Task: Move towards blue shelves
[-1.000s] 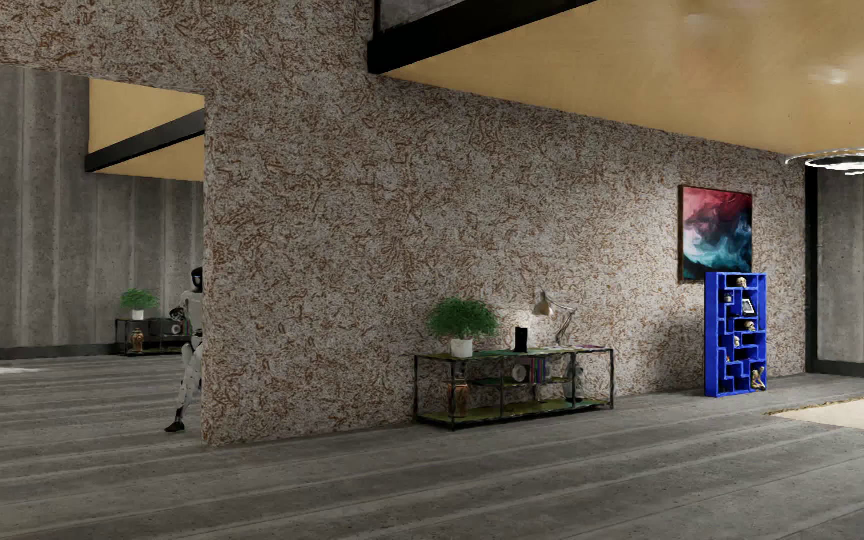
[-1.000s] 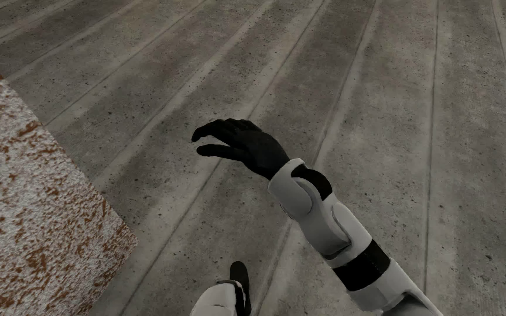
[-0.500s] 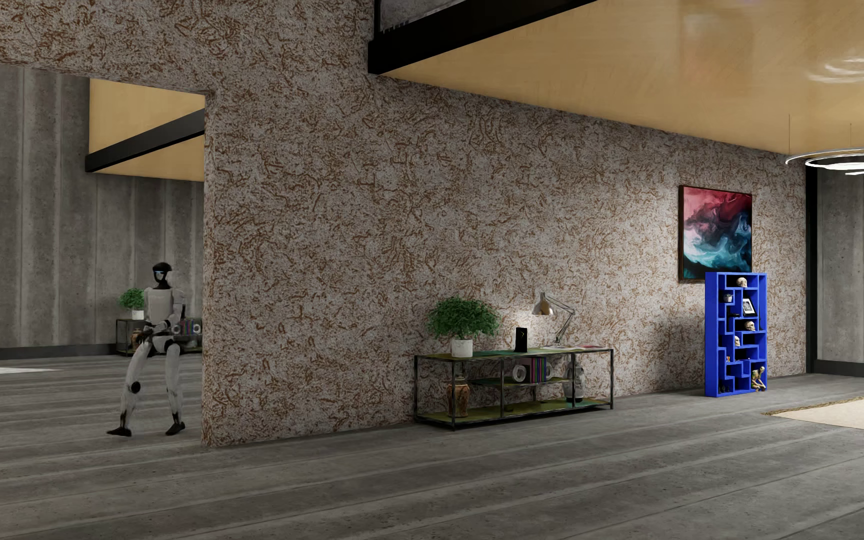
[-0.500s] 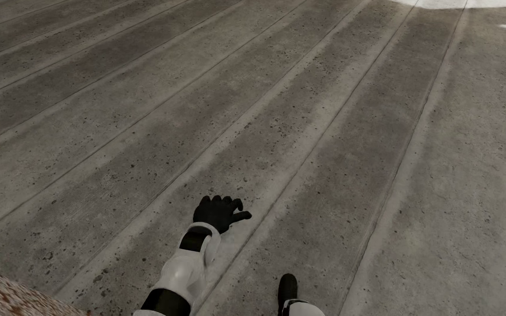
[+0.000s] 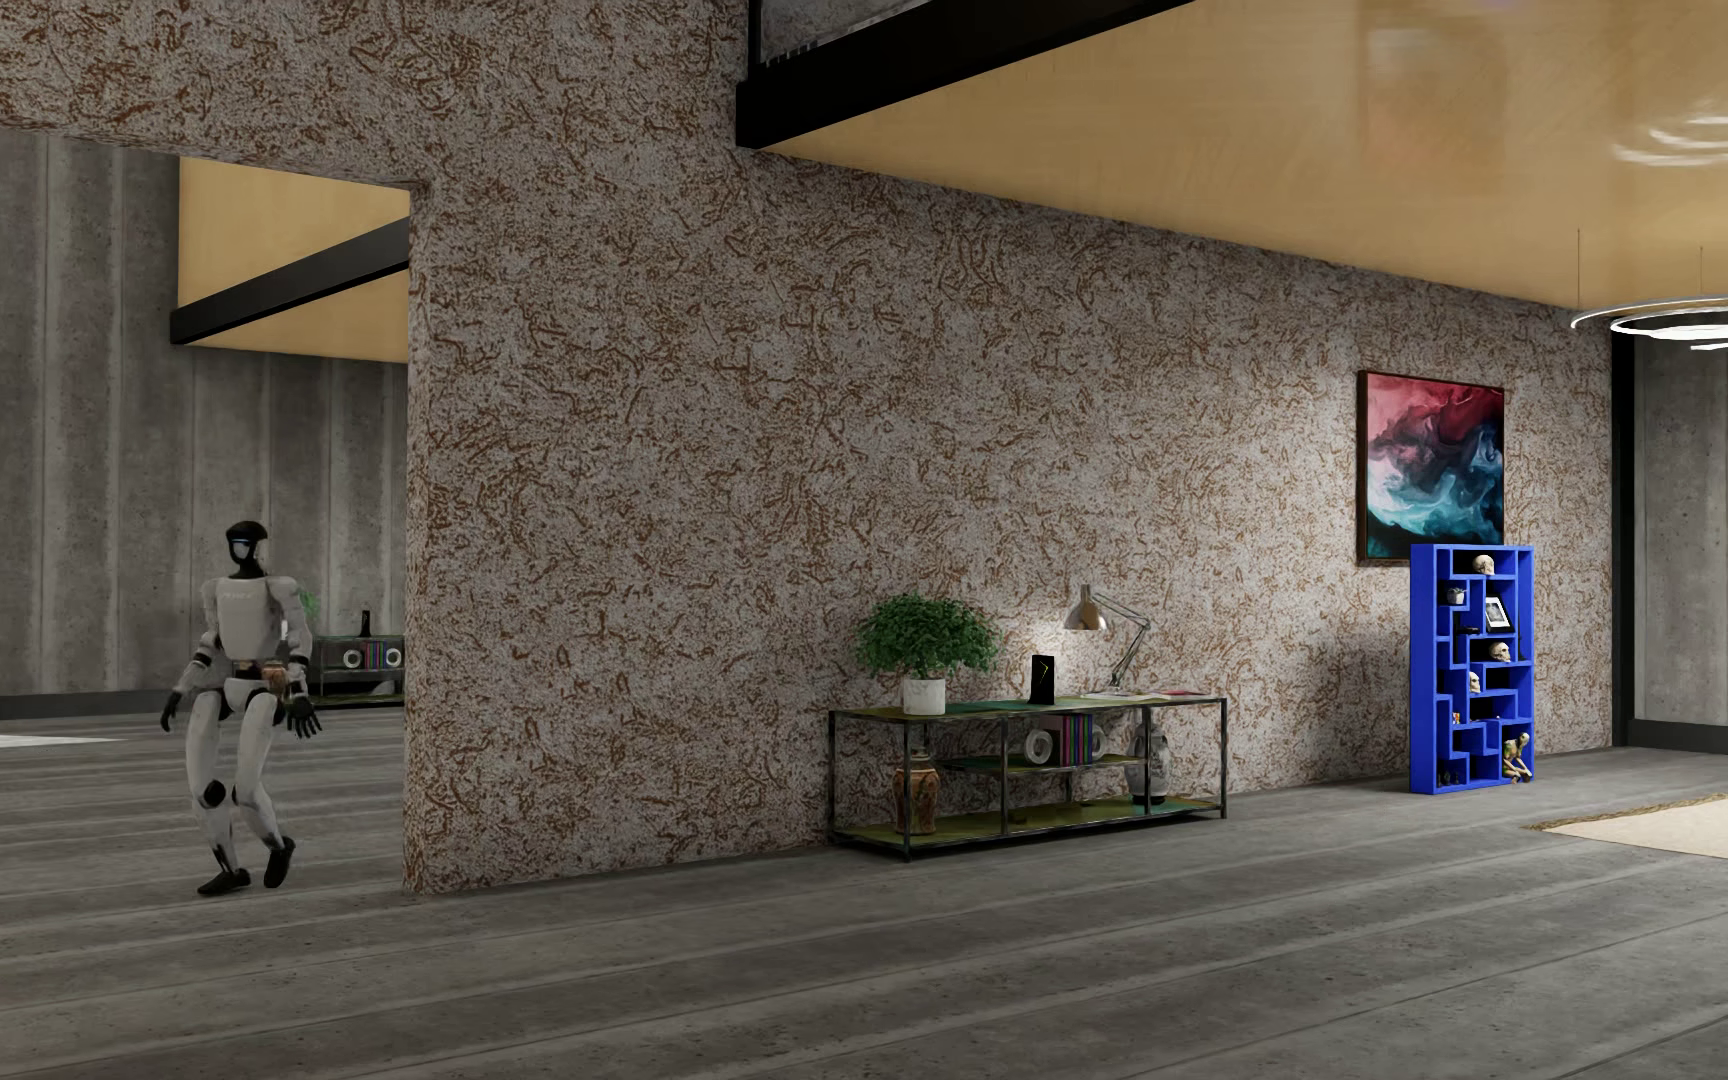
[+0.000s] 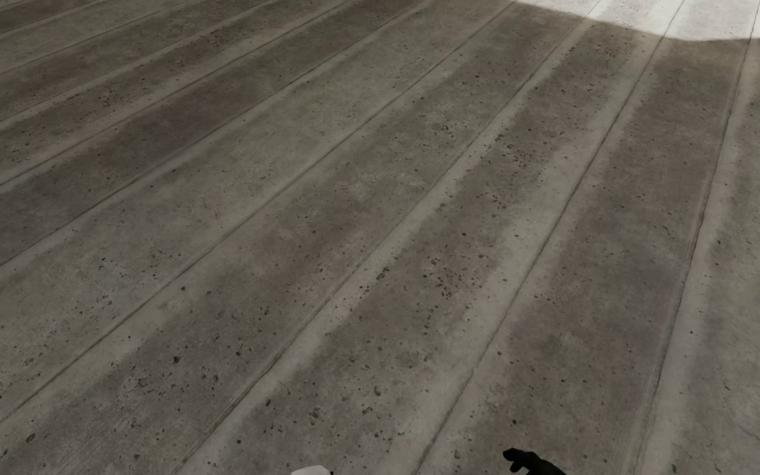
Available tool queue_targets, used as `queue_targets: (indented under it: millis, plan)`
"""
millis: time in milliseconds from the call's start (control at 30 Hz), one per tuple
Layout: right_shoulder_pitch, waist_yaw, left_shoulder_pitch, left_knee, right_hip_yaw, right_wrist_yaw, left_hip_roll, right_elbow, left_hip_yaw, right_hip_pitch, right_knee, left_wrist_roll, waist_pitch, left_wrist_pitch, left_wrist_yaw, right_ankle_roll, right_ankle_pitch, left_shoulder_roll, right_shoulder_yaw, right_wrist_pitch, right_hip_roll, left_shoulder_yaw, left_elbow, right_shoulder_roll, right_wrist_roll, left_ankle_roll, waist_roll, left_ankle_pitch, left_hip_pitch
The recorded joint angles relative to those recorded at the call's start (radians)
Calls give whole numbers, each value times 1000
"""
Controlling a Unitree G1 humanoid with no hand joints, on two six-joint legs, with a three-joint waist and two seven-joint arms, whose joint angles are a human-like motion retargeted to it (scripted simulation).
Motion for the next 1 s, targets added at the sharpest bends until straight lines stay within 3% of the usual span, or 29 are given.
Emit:
queue_targets:
  millis: [67, 100, 133, 167, 200, 233, 267, 300, 333, 367, 433, 467, 500, 533, 600, 667, 733, 833, 867, 900, 933, 967, 1000]
  plan:
    - [-173, 38, 131, -291, 36, -13, 38, -10, 72, 96, -57, -160, 5, 7, 12, 15, -44, -52, 53, -34, 18, 183, -95, -23, -6, 20, 11, -11, -97]
    - [-246, 51, 169, -519, 48, -23, 46, -21, 144, 144, -92, -200, 6, 22, 19, 22, -62, -69, 75, -42, 27, 235, -114, -33, -6, 24, 17, 21, -104]
    - [-304, 60, 192, -781, 54, -36, 11, -38, 179, 198, -139, -195, 6, 33, 18, 32, -74, -71, 91, -50, 36, 251, -116, -39, 1, -16, 22, 49, -98]
    - [-344, 68, 203, -1027, 56, -42, -62, -62, 119, 260, -193, -150, 5, 50, 8, 45, -87, -60, 96, -64, 41, 246, -104, -41, 25, -101, 23, 46, -94]
    - [-368, 73, 199, -1146, 53, -52, -116, -90, 19, 319, -230, -82, 6, 42, -8, 62, -100, -37, 98, -75, 42, 223, -79, -45, 45, -93, 20, 11, -109]
    - [-371, 71, 182, -1139, 32, -72, -129, -119, 53, 367, -231, -3, 5, 43, -16, 73, -119, -6, 104, -83, 44, 201, -46, -52, 56, -124, 19, 4, -119]
    - [-358, 69, 152, -1058, 12, -92, -125, -147, 124, 409, -220, 75, 6, 57, -5, 76, -126, 20, 109, -93, 39, 186, -16, -57, 69, -60, 16, 56, -119]
    - [-334, 72, 113, -971, 6, -88, -120, -167, 168, 445, -184, 96, 9, 76, 28, 82, -101, 15, 126, -114, 21, 216, -15, -66, 75, 45, 6, 67, -120]
    - [-299, 79, 76, -909, 3, -101, -111, -176, 200, 464, -113, 46, 12, 103, 77, 90, -32, -11, 142, -110, -7, 296, -49, -67, 69, 76, -9, 134, -97]
    - [-253, 87, 35, -835, 5, -103, -113, -169, 218, 449, 7, -32, 16, 120, 120, 59, 63, -39, 159, -110, -42, 375, -93, -70, 58, 104, -29, 147, -82]
    - [-151, 92, -77, -732, -6, -63, -152, -114, 230, 307, 420, -211, 27, 127, 161, 111, 283, -84, 161, -70, -159, 474, -152, -76, 38, 142, -69, 47, -36]
    - [-99, 84, -142, -724, 8, -31, -188, -71, 224, 216, 611, -242, 31, 120, 159, 121, 350, -82, 152, -45, -213, 454, -138, -77, 31, 139, -89, 1, 12]
    - [-39, 71, -207, -737, 28, 3, -226, -22, 208, 120, 753, -223, 33, 97, 153, 75, 301, -70, 137, -24, -249, 412, -96, -85, 28, 135, -107, -36, 73]
    - [17, 54, -286, -765, 57, 28, -260, 26, 187, 20, 854, -162, 33, 73, 138, 67, 259, -57, 123, 16, -273, 324, -49, -79, 19, 128, -120, -64, 138]
    - [123, 12, -419, -848, 102, 58, -323, 89, 126, -164, 913, -33, 31, -44, 129, 34, 266, -35, 72, 61, -315, 134, -30, -76, 5, 115, -136, -99, 278]
    - [253, -29, -525, -920, 112, 65, -362, 72, 50, -306, 782, -6, 23, -157, 138, 19, 259, -46, 5, 72, -325, 16, -99, -62, 27, 103, -144, -141, 406]
    - [381, -56, -584, -977, 94, 49, -386, 35, -8, -385, 474, -98, 13, -192, 154, 41, 271, -86, -53, 46, -321, -16, -231, -46, 61, 86, -151, -189, 519]
    - [493, -73, -605, -1033, 176, 51, -401, 3, -58, -360, -275, -397, 2, -187, 153, 126, 296, -156, -114, 58, -209, -1, -473, -12, 75, 67, -158, -264, 648]
    - [508, -72, -603, -1022, 181, 60, -400, 4, -55, -373, -359, -520, 6, -165, 152, 169, 246, -178, -125, 67, -179, 12, -544, -6, 64, 70, -158, -285, 684]
    - [503, -69, -595, -1003, 120, 85, -394, 13, -36, -381, -345, -634, 10, -138, 150, 209, 269, -178, -127, 70, -154, 27, -604, -8, 49, 70, -159, -293, 719]
    - [489, -73, -587, -977, 98, 92, -383, 15, -13, -402, -237, -705, 13, -121, 152, 170, 294, -162, -128, 71, -131, 35, -647, -16, 26, 66, -155, -294, 753]
    - [477, -81, -581, -938, 107, 78, -371, 0, 0, -408, -127, -722, 12, -102, 153, 140, 278, -140, -146, 70, -107, 31, -663, -14, 17, 52, -148, -257, 790]
    - [471, -90, -579, -879, 114, 54, -349, -27, 6, -395, -64, -664, 8, -83, 157, 89, 347, -106, -180, 65, -92, 10, -660, 6, 31, 27, -140, -203, 808]
